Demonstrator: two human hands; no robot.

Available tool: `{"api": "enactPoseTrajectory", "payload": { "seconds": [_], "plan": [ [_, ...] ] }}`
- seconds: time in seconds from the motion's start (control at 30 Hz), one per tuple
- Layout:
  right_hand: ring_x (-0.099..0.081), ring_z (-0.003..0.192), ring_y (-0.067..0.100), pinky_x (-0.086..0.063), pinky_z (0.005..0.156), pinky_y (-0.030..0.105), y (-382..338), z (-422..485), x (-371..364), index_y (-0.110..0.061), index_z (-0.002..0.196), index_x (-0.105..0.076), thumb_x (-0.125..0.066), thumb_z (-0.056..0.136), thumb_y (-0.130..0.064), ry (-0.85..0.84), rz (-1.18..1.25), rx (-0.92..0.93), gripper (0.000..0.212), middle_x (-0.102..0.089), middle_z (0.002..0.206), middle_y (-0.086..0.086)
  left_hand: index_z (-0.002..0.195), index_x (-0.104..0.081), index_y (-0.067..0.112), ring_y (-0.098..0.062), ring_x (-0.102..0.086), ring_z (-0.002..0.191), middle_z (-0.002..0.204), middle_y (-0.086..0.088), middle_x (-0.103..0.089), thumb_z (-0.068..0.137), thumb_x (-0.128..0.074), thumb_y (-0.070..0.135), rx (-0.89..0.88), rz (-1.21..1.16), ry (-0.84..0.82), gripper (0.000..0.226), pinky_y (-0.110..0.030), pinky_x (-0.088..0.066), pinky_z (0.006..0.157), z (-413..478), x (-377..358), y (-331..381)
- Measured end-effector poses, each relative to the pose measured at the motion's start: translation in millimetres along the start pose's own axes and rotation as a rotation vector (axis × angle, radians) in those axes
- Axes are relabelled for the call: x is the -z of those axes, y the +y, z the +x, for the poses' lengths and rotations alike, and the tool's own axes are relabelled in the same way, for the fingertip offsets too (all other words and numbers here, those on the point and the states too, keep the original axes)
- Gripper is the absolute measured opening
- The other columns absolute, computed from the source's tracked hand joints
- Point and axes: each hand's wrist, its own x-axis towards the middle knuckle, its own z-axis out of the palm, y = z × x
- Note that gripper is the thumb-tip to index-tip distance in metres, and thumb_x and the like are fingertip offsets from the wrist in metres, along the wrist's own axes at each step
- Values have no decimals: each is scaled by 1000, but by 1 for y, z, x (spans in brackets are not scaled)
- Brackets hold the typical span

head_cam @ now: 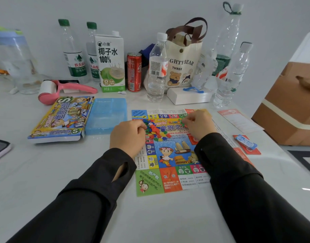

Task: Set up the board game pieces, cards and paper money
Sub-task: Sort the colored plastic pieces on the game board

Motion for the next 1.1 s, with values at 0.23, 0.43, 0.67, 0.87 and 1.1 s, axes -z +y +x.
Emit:
{"api": "enactPoseTrajectory", "payload": {
  "seconds": [0.23, 0.43, 0.67, 0.87, 1.1],
  "plan": [
    [-44, 117, 22, -38, 101, 35, -1, 1, -8, -16, 119, -56, -51, 93, -24, 76, -138, 76, 28, -52, 124, 6, 99, -69, 19, -18, -62, 82, 97, 0, -70, 92, -43, 15, 4, -9, -2, 27, -25, -42, 68, 1, -1, 0],
    [-39, 121, 20, -32, 100, 32, -34, -21, -33, -23, 120, -59, -53, 91, -35, -127, -125, 301, 32, -52, 125, 2, 96, -67, 22, -19, -62, 81, 90, 0, -70, 91, -43, 14, 71, -82, 16, 26, -30, -48, 71, 3, -1, -3],
    [-37, 116, 17, -25, 101, 32, -35, -26, -40, -28, 116, -62, -54, 90, -38, -52, -266, 420, 29, -53, 118, -3, 102, -65, 25, -20, -63, 84, 89, 0, -70, 91, -42, 17, 84, -110, 13, 26, -39, -52, 76, 4, -2, -3],
    [-43, 108, 17, -27, 95, 28, -37, -24, -40, -19, 103, -70, -53, 92, -34, 18, -270, 467, 25, -62, 106, -1, 103, -65, 25, -20, -62, 80, 88, -1, -68, 92, -42, 17, 37, -39, 2, 26, -33, -50, 71, 3, -3, -4],
    [-48, 101, 23, -36, 89, 34, -29, -18, -23, -6, 88, -69, -53, 91, -19, 318, -76, 253, 20, -65, 97, 6, 103, -65, 25, -21, -62, 79, 87, -1, -68, 93, -42, 17, 20, -30, -6, 26, -30, -47, 66, 3, -4, -5]
  ]
}}
